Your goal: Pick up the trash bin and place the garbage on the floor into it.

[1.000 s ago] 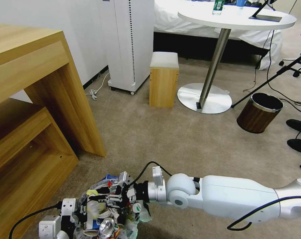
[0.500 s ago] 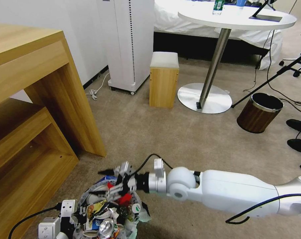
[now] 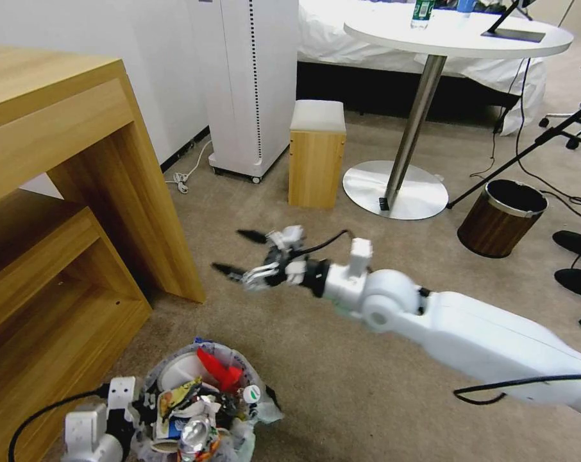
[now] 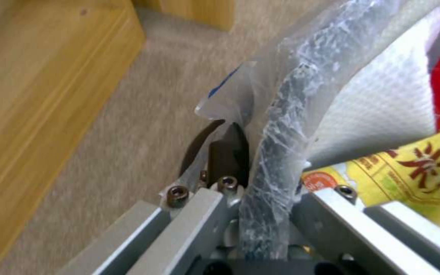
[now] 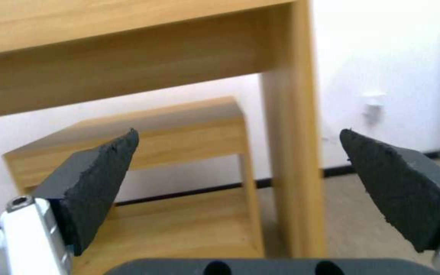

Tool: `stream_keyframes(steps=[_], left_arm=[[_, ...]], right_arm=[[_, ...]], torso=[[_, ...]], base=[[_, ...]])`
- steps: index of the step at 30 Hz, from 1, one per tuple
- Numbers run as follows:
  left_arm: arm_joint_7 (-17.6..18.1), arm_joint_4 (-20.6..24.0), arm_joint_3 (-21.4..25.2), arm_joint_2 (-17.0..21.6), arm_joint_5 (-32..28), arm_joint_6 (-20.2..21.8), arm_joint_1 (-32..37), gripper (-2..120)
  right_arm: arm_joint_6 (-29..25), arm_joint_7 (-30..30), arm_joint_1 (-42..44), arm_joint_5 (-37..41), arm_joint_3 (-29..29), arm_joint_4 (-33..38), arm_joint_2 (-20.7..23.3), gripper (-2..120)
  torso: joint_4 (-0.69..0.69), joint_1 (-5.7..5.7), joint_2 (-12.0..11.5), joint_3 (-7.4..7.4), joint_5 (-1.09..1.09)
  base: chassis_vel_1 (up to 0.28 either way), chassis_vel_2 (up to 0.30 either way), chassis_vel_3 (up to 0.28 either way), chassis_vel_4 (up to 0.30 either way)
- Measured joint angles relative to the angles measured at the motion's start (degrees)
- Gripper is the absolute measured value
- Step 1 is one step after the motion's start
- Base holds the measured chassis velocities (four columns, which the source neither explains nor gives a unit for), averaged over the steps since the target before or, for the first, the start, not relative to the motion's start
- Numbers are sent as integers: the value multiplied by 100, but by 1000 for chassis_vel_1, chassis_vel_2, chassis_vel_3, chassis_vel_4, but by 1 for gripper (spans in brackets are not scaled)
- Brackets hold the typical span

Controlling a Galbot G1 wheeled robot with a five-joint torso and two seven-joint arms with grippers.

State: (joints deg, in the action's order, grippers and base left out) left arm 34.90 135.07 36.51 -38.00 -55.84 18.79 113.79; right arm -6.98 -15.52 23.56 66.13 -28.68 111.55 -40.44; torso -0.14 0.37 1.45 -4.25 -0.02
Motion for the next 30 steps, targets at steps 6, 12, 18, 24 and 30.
stream_keyframes(steps=[6,12,18,24,30], left_arm=[[326,-101,-128,168,-540,5,-32,0],[439,-125,-210,230,-758,67,-48,0],[596,-195,-271,486,-1140,88,-121,0],[622,-283,-385,586,-1156,53,-204,0],[585,-394,-475,660,-1092,7,-255,0]], right_arm=[[-24,-58,1235,-345,1062,382,532,100],[-48,-93,1687,-493,1381,467,658,100],[-71,-115,2318,-565,1837,595,809,100],[-79,-124,2783,-626,2206,667,881,100],[-109,-190,3134,-683,2563,687,972,100]], torso=[[2,0,0,1,0],[3,0,0,0,-1],[2,0,0,1,2],[2,0,0,0,0],[3,-1,1,1,-2]], base=[[0,0,0,0],[0,0,0,0],[0,0,0,0],[0,0,0,0],[0,0,0,0]])
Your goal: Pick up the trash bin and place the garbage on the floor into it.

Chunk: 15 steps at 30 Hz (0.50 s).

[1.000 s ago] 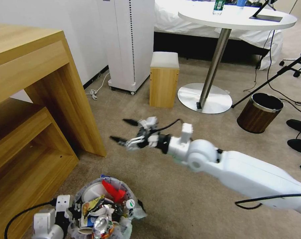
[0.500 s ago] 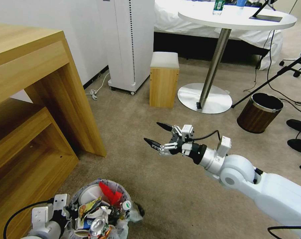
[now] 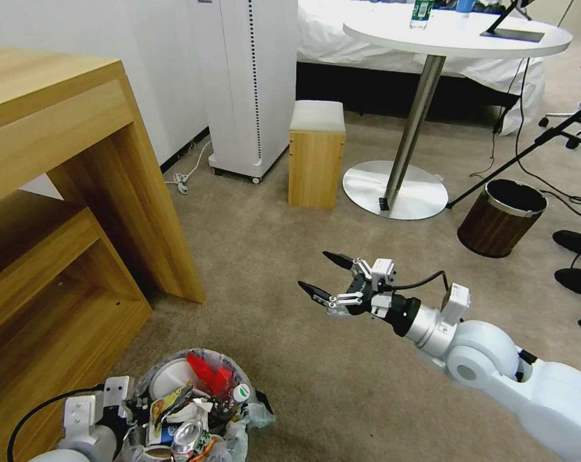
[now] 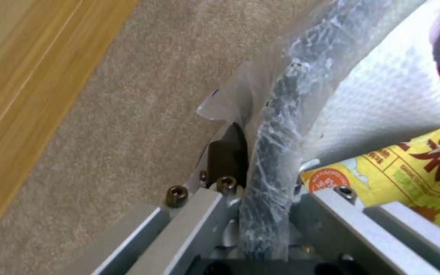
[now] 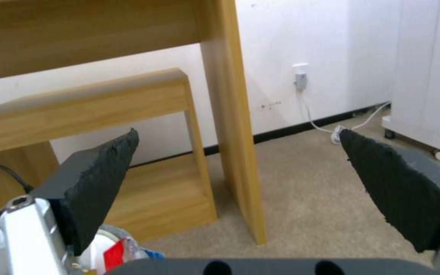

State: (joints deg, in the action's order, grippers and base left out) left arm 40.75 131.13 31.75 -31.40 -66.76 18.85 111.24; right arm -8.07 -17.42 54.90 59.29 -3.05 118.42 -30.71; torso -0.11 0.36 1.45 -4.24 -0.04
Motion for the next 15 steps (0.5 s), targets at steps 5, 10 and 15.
stream_keyframes(steps=[5,10,15], left_arm=[[-7,-38,-107,105,55,-34,-64,0],[18,-59,-162,145,33,16,-203,4],[65,-39,-85,350,-57,-49,-217,20]], right_arm=[[-15,-7,222,-50,212,-14,-17,100],[-44,-14,427,-140,379,-17,-49,100],[-75,-51,549,-181,468,-34,-38,100]], torso=[[0,0,0,0,0],[-1,0,-1,-1,6],[-2,0,-1,-2,5]], base=[[0,0,0,0],[0,0,0,0],[0,0,0,0]])
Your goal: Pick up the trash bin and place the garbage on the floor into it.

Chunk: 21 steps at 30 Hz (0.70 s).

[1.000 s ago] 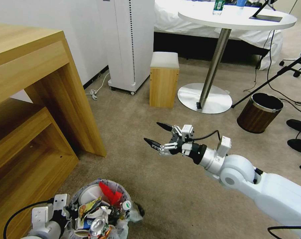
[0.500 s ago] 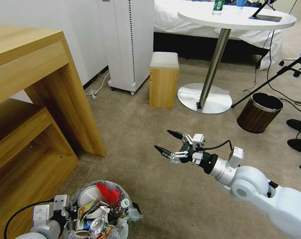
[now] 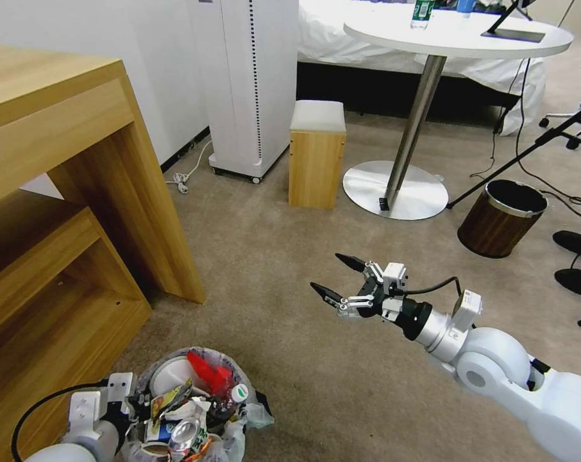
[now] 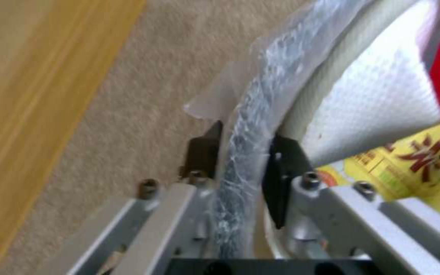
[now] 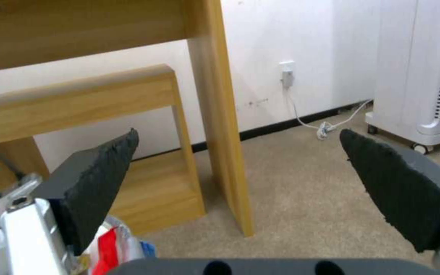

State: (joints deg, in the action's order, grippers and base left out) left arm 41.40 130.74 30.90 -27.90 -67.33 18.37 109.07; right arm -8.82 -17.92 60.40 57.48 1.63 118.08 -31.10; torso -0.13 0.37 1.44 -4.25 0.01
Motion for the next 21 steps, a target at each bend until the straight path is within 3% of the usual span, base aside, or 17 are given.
stream_keyframes(steps=[13,15,17,21], left_arm=[[57,60,28,93,137,-220,18,63],[58,-90,30,47,173,-288,-63,76],[68,-133,21,41,186,-312,-94,78],[125,-228,-14,36,167,-375,-241,97]], right_arm=[[-9,-4,144,-57,62,34,-46,100],[-29,-4,233,-76,105,46,-65,100],[-31,-4,253,-85,115,51,-67,100],[-69,-39,467,-196,200,72,-116,100]], torso=[[1,0,0,0,-1],[1,0,0,0,-2],[1,0,0,0,-1],[1,0,0,0,-2]], base=[[0,0,0,0],[0,0,0,0],[0,0,0,0],[0,0,0,0]])
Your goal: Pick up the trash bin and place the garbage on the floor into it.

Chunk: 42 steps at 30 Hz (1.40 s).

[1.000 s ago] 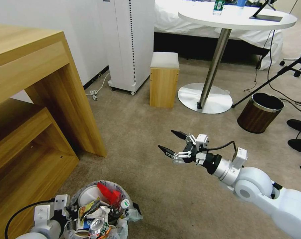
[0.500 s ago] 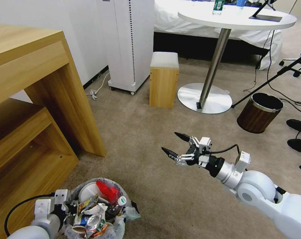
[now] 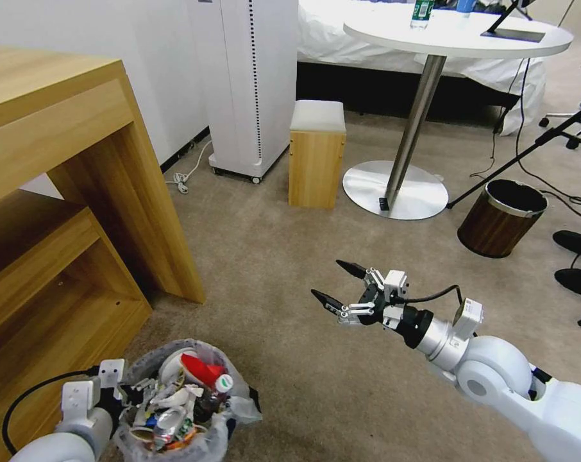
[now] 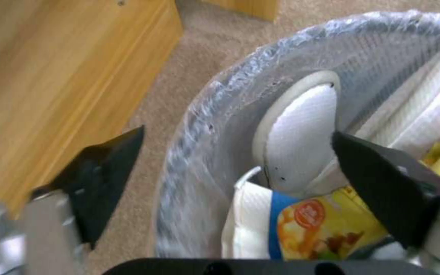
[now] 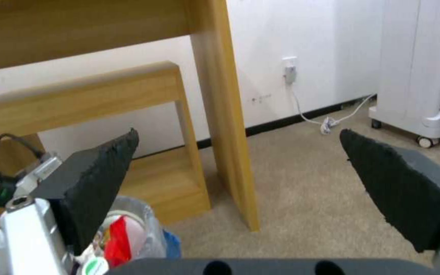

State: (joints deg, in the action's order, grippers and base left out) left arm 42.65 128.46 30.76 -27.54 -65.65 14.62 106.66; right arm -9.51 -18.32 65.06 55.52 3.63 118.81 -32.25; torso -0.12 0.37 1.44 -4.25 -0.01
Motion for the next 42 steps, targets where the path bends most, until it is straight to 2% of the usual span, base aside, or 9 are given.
stream_keyframes(steps=[9,16,19,27,30,31,35,40,42], left_arm=[[-226,140,133,-184,526,-21,62,100],[-389,520,751,-315,867,-212,281,100],[-864,799,1251,-963,1780,-452,358,100],[-1412,1304,2079,-2249,2928,-564,165,100],[-1724,1446,2372,-3185,3661,-607,193,100],[-1724,1446,2372,-3185,3661,-607,193,100],[-1846,1474,2319,-3996,4601,-582,348,100],[-1834,1474,2020,-4380,5140,-461,310,100],[-1926,1474,1779,-4763,5709,-530,306,100]], right_arm=[[-59,-26,222,-89,253,-140,-78,100],[-69,-11,216,-57,409,-261,-155,100],[-94,34,356,-121,718,-423,-372,100],[14,389,416,-147,1666,-545,-723,100],[627,1730,536,-688,2405,-552,-935,100],[627,1730,536,-688,2405,-552,-935,100],[1042,3359,949,-1702,3217,-268,-1174,100],[1248,3673,1388,-2207,3921,2,-1465,100],[1230,3713,1870,-2662,4600,121,-1772,100]], torso=[[0,0,0,0,1],[0,0,0,0,0],[0,0,0,0,-1],[0,0,0,1,-1],[2,0,0,1,1],[2,0,0,1,1],[0,0,0,1,-3],[1,0,0,1,2],[0,-1,0,1,2]], base=[[0,0,0,0],[0,0,0,0],[0,0,0,0],[0,0,0,0],[0,0,0,0],[0,0,0,0],[0,0,0,0],[0,0,0,0],[0,0,0,0]])
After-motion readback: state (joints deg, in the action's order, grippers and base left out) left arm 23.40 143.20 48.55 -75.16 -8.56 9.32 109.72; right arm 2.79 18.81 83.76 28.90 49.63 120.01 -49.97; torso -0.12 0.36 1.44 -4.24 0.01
